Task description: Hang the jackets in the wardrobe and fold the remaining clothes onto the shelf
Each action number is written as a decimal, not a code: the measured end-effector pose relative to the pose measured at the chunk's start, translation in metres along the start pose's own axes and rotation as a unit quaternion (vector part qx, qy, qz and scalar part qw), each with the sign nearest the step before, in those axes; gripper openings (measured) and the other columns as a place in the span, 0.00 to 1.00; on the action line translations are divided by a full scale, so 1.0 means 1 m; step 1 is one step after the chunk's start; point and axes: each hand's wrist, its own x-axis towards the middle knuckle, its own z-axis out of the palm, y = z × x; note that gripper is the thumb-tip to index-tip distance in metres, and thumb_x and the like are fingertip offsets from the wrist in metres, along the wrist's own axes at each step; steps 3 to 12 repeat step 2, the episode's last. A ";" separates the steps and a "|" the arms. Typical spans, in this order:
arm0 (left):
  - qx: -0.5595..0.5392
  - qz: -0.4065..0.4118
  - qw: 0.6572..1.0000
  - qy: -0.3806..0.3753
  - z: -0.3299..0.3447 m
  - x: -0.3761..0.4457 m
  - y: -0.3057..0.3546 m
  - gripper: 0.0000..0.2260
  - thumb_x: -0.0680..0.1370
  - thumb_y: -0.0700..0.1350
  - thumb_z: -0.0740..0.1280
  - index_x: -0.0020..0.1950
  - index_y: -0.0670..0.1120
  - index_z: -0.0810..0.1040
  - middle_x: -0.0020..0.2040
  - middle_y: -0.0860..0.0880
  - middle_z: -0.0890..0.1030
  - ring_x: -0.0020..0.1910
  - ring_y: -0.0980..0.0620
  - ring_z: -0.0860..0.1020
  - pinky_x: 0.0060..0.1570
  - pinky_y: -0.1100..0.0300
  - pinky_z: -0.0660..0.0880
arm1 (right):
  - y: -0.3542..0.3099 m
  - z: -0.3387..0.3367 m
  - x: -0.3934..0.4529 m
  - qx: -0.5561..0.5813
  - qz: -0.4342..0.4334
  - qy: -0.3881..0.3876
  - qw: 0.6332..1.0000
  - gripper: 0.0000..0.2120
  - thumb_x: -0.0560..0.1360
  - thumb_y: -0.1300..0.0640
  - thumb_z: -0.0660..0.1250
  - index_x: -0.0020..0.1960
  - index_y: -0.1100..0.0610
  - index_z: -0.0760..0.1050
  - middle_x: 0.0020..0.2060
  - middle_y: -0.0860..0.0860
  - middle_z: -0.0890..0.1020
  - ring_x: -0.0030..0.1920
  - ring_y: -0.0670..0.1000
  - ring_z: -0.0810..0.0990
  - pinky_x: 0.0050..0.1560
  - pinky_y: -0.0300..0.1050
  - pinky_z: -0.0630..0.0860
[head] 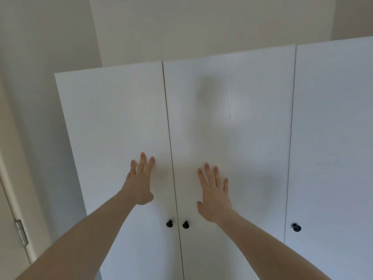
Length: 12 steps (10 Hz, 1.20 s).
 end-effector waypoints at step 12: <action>-0.172 0.100 0.977 0.073 0.016 -0.061 0.036 0.55 0.73 0.42 0.70 0.77 0.62 0.26 0.76 0.60 0.22 0.78 0.47 0.27 0.74 0.58 0.54 | -0.001 -0.003 -0.033 0.153 0.005 0.034 0.988 0.48 0.80 0.49 0.63 0.78 0.41 0.25 0.76 0.40 0.24 0.79 0.52 0.28 0.80 0.58 0.38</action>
